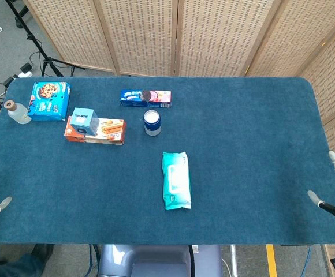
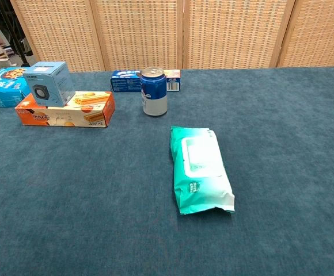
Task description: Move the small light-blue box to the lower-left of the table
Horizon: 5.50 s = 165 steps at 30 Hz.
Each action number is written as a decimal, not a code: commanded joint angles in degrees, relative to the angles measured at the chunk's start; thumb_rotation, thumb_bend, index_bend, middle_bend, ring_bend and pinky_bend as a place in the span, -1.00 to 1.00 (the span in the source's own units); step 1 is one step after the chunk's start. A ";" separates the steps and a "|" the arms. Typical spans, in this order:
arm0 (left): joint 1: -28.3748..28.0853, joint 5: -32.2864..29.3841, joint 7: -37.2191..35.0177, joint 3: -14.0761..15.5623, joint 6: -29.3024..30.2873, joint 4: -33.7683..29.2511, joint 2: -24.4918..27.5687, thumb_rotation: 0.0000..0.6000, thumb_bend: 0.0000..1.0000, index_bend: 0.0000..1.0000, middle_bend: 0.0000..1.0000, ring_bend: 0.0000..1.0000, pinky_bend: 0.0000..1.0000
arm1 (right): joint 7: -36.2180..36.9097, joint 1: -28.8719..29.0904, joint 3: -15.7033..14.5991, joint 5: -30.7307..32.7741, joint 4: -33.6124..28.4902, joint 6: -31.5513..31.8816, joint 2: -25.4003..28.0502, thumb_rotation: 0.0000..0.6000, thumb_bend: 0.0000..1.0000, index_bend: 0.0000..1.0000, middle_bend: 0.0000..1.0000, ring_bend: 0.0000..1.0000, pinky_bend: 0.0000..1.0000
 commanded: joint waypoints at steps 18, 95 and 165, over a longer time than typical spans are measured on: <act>-9.38 -3.18 -1.21 -4.81 -11.83 3.55 -0.77 1.00 -0.73 -1.00 -1.00 -1.00 -1.00 | 0.15 0.31 0.31 1.00 0.09 -1.16 0.08 1.00 -1.00 -1.00 -1.00 -1.00 -1.00; -23.91 -9.06 8.86 4.10 -29.32 15.17 -14.09 1.00 -0.56 -0.17 0.10 -0.06 -0.17 | 3.17 1.44 2.55 7.15 2.56 -6.46 -0.10 1.00 -1.00 -1.00 -1.00 -1.00 -1.00; -40.17 3.58 -30.74 11.30 -63.28 6.30 8.05 1.00 -0.49 -0.12 -0.22 -0.31 -0.41 | 1.99 1.56 1.62 5.76 1.80 -6.43 -0.31 1.00 -1.00 -1.00 -1.00 -1.00 -1.00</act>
